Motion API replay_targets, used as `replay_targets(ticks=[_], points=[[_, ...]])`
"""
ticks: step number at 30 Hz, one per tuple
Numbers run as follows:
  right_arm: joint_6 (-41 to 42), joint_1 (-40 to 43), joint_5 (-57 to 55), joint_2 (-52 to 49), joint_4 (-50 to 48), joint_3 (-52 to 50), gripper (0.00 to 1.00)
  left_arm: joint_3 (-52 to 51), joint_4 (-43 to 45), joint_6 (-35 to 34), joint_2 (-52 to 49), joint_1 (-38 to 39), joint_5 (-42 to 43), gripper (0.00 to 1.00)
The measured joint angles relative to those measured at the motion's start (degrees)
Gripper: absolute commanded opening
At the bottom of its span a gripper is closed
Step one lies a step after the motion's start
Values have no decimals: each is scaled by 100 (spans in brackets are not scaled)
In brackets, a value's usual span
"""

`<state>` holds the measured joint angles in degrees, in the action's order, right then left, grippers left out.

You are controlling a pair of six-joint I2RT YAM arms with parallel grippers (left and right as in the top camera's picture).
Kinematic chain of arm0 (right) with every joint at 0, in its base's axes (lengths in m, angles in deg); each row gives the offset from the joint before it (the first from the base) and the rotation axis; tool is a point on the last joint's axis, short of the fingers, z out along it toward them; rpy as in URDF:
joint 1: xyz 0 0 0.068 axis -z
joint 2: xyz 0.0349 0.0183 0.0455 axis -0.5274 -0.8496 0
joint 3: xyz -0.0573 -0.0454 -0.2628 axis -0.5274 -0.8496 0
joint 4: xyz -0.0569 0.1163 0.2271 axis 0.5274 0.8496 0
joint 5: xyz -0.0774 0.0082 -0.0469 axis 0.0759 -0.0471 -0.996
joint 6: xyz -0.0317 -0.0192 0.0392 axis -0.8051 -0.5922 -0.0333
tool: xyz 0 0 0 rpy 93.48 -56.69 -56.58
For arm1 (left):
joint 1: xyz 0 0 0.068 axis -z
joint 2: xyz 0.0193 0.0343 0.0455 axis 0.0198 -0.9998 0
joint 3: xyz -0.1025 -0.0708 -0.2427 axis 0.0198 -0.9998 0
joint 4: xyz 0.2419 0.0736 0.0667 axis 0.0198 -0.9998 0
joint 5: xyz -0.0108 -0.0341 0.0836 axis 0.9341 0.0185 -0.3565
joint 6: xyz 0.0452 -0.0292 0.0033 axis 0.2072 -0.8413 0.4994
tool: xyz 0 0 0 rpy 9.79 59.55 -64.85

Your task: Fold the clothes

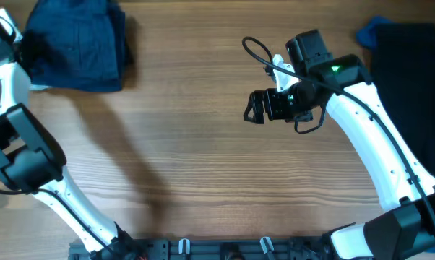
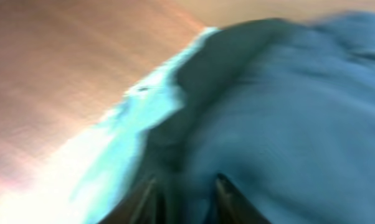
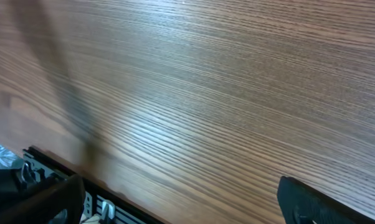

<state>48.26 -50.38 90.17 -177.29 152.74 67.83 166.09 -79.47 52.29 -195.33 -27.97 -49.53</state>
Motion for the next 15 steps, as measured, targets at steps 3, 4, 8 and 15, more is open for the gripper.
replay_targets(ticks=[3, 4, 8, 15], points=[[0, 0, 0, 0, 2, 0, 99, 4, -28, -72, -17, -262, -282, 31], [0, 0, 0, 0, 4, 0, 99, 7, -24, -103, -17, -326, -339, 32], [0, 0, -2, 0, 74, 0, 99, 7, -13, -127, 7, -461, -601, 27], [0, 0, -2, 0, 61, 0, 99, 9, -243, -315, 726, -179, -302, 4]])
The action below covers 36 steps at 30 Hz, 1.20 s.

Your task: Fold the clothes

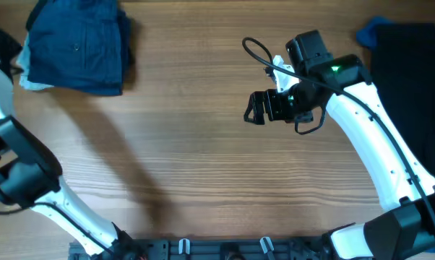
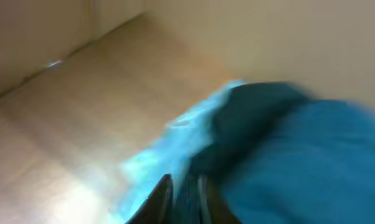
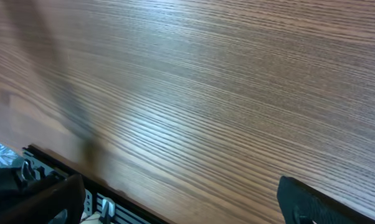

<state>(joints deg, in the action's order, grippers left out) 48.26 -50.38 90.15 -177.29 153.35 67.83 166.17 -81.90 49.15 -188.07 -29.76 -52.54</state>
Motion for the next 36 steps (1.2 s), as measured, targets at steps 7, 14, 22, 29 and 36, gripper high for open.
replay_targets(ticks=[7, 14, 22, 29, 36], points=[[0, 0, 0, 0, 2, 0, 99, 138, -101, -262, 243, 1045, 1019, 4], [0, 0, 0, 0, 2, 0, 99, 138, 466, -260, -601, 1832, 839, 4], [0, 0, -118, 0, 44, 0, 99, 138, 1016, -273, -1471, 1545, 697, 4], [0, 0, -160, 0, 46, 0, 100, 142, 1357, -304, -1510, 1167, 756, 4], [0, 0, -162, 0, 48, 0, 99, 306, 1344, -304, -1506, 997, 507, 4]])
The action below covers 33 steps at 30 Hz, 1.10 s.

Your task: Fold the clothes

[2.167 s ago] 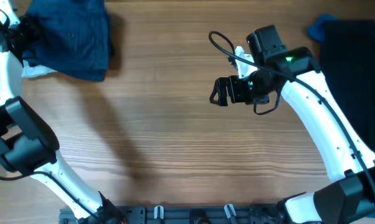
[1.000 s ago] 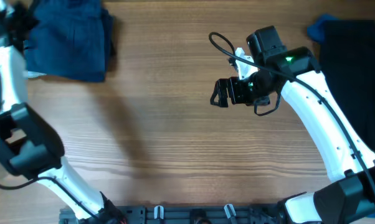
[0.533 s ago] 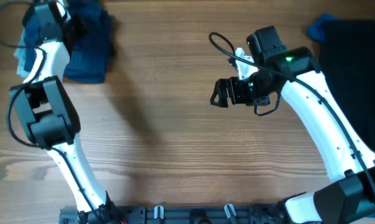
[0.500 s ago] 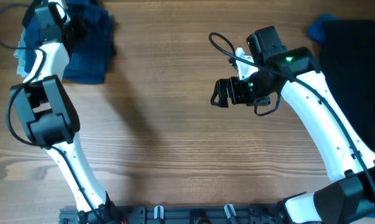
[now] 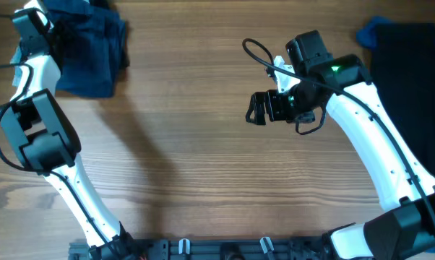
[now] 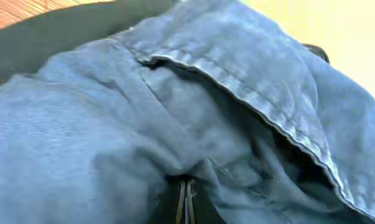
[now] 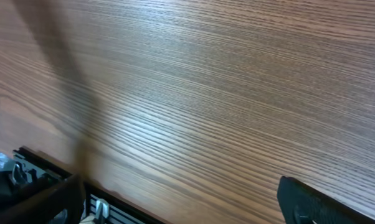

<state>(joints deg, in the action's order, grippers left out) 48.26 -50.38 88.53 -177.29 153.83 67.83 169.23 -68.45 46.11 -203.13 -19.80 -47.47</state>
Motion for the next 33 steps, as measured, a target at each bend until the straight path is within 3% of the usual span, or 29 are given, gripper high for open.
replay_targets(ticks=[13, 25, 33], points=[[20, 0, -256, 0, -35, 0, 100, 24, 332, 0, 2, -2, -343, 4], [20, 0, -293, 0, -57, -2, 99, 142, -111, 26, -131, -31, -892, 5], [20, 0, -293, 0, -63, -2, 99, 140, 0, 28, 1060, 208, -815, 9]])
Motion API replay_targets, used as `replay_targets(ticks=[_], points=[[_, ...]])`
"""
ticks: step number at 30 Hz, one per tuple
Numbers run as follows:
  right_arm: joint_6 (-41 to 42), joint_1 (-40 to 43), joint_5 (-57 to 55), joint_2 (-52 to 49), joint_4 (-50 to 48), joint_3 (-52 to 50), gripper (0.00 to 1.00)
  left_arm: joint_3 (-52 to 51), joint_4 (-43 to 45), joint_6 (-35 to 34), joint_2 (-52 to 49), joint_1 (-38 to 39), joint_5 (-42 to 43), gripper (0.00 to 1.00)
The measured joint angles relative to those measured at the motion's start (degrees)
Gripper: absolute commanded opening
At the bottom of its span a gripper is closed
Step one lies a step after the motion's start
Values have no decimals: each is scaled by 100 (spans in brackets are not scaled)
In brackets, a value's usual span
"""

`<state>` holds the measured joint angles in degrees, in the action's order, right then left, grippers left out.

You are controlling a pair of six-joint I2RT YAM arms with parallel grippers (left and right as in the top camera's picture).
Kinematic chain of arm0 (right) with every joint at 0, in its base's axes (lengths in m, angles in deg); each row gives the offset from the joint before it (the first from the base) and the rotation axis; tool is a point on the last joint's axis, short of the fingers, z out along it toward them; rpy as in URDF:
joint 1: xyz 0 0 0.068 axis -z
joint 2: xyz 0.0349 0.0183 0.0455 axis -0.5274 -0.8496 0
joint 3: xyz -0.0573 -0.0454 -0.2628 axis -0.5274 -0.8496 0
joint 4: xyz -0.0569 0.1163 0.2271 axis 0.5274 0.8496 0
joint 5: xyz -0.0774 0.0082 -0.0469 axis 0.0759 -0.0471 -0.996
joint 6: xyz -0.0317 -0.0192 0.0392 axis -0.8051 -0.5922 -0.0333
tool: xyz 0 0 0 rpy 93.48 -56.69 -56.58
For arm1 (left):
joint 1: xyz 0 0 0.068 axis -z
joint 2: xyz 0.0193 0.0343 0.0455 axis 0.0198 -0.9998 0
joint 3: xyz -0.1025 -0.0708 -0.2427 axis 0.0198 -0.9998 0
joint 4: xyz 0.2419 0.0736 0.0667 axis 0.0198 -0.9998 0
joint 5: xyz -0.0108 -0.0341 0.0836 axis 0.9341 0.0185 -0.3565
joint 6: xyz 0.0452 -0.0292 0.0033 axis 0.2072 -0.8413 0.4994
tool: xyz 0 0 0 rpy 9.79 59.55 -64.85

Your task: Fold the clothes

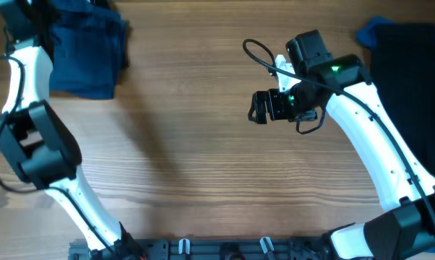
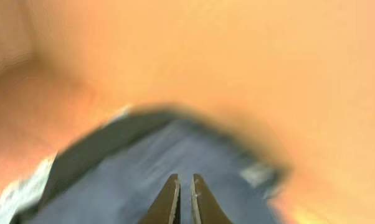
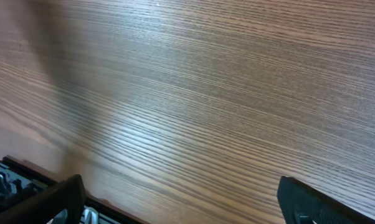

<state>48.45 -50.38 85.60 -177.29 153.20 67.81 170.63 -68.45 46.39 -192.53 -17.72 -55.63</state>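
Note:
A dark blue folded garment (image 1: 84, 54) lies at the table's far left corner; it fills the lower part of the blurred left wrist view (image 2: 113, 180). My left gripper (image 1: 29, 14) is at the garment's far left edge. Its fingers (image 2: 185, 190) stand almost together above the cloth, with nothing seen between them. My right gripper (image 1: 261, 107) hovers over bare wood right of centre, jaws wide open and empty (image 3: 181, 205). More dark clothes (image 1: 409, 58) with a blue piece (image 1: 373, 30) lie at the far right.
The wooden table (image 1: 203, 180) runs bare between the two piles. A black rail (image 1: 217, 249) runs along the front edge. The right arm's cable (image 1: 257, 50) loops above its wrist.
My left gripper was shut into the folds of the blue garment; now it is drawn back toward the far left corner, above the cloth. The right arm has barely moved.
My left gripper was at the blue garment's left edge, fingers apart, then nearly together there. The garment then lay shifted toward the far corner with the gripper shut into its folds. Now the gripper is off the cloth. The right gripper stayed open over bare wood throughout.

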Motion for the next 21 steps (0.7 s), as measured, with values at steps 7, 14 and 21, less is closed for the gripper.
replay_targets(ticks=[7, 14, 21], points=[[0, 0, -2, 0, 31, 0, 99, 107, 291, 0, 229, 433, 103, 6], [-2, 0, -4, 0, 42, -9, 100, 92, 1213, 24, -1097, 210, -153, 22], [0, 0, -2, 0, 59, -9, 100, 101, 1255, 44, -1803, -63, -271, 37]])
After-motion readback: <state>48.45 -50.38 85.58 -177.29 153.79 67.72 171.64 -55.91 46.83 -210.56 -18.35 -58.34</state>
